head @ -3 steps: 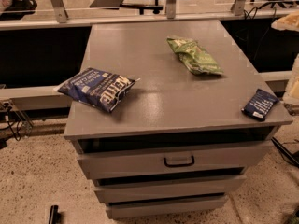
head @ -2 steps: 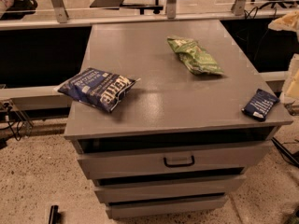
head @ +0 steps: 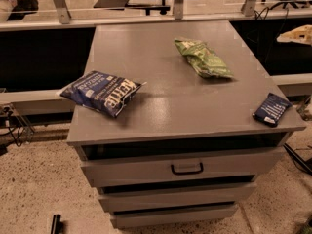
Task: Move rxbar blueberry near blue chip bag
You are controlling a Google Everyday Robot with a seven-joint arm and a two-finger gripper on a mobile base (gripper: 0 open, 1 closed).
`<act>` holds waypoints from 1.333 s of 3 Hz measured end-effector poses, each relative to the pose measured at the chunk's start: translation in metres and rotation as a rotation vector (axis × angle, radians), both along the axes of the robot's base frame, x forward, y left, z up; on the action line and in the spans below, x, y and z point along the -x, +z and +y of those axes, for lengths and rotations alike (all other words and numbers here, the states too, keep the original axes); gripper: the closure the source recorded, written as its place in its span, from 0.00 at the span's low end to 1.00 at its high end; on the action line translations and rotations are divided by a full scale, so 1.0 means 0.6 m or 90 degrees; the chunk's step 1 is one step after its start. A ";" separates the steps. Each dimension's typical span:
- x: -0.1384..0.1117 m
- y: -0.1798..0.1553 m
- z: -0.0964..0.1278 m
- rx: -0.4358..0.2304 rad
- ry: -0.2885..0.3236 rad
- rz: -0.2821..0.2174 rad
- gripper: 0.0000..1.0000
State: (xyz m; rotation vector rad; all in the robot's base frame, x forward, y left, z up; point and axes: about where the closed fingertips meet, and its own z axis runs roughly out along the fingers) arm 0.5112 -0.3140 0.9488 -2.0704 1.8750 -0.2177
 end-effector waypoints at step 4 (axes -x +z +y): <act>-0.038 -0.037 -0.011 0.012 0.220 0.014 0.00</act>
Offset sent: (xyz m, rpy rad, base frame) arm 0.0054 -0.0063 -0.0181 -0.0416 0.1687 0.4199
